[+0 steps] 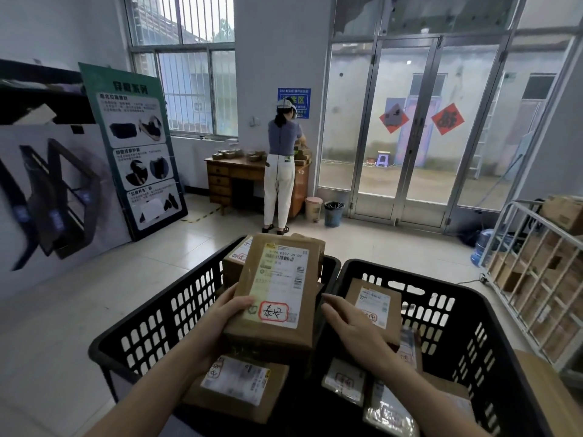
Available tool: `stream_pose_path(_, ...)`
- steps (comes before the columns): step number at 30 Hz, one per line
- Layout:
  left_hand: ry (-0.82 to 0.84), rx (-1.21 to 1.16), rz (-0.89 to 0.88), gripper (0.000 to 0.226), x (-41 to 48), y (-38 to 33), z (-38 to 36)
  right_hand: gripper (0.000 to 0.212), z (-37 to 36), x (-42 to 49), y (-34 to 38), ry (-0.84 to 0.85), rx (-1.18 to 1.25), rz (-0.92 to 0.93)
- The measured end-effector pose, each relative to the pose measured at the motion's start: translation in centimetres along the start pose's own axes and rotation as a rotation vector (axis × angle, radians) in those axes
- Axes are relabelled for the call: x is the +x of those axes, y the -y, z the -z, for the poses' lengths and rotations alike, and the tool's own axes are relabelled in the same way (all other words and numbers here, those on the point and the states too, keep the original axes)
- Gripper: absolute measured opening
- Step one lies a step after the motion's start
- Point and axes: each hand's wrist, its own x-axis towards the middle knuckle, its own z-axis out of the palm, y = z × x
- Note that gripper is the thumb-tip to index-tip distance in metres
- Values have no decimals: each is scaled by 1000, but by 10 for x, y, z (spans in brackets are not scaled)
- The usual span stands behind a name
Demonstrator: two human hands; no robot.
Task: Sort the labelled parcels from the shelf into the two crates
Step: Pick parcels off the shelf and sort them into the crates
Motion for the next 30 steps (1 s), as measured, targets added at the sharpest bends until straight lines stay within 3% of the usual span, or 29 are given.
stream_pose_path(4, -7, -6, -15, 78, -3, -3, 9, 25, -16, -9, 22, 68, 265, -12)
stream_pose_path(7, 12, 1, -41, 81, -9, -10, 19, 35, -28, -7, 29, 97, 360, -28)
stream_pose_path(10, 31, 15, -41, 53, -15, -14, 35, 39, -43, -3, 39, 131, 372, -31)
stream_pose_path(13, 46, 62, -11, 46, -12, -17, 63, 32, -64, 5, 49, 133, 322, -28)
stream_pose_path(16, 84, 138, 33, 70, -10, -23, 98, 23, -89, 17, 59, 148, 318, -63)
stream_pose_path(19, 104, 268, 95, 98, -4, -25, 134, 29, -115, 29, 67, 174, 280, -120)
stream_pose_path(25, 181, 531, 298, 28, 23, -12, 182, 41, -166, 53, 57, 247, 210, -302)
stream_pose_path(30, 303, 687, 451, 22, 57, 17, 178, 39, -173, 67, 31, 324, 209, -609)
